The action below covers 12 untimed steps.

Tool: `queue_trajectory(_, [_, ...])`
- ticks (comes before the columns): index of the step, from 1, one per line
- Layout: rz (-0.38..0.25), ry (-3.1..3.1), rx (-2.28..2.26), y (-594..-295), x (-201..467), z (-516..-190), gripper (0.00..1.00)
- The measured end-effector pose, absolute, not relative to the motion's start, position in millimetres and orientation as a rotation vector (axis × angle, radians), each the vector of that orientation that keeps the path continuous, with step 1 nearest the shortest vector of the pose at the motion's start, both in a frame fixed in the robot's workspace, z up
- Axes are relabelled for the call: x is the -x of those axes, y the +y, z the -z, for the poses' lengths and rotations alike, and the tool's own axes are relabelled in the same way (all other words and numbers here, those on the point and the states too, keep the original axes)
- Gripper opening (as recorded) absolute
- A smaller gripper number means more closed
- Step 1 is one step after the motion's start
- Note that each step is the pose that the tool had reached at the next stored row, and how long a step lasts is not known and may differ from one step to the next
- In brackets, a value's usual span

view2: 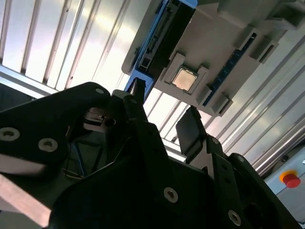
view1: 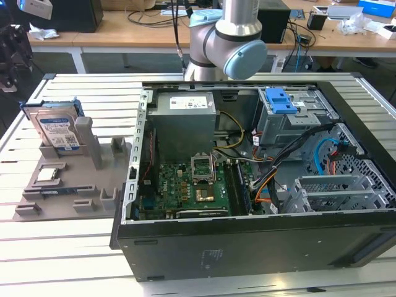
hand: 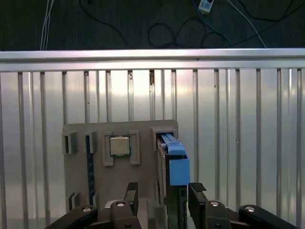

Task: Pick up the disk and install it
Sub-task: 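Pick up the disk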

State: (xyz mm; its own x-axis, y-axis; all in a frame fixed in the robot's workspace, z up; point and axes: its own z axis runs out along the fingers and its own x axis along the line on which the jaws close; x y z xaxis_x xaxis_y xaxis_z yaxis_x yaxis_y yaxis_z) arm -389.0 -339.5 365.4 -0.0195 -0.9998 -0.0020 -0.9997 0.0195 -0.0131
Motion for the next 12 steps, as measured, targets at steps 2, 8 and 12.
queue_trajectory(2, [0.012,2.238,2.191,-336,389,-363,0.54])
queue_trajectory(8, [0.012,2.239,2.191,-327,389,-351,0.54])
queue_trajectory(12, [0.012,2.239,2.191,-326,389,-343,0.54])
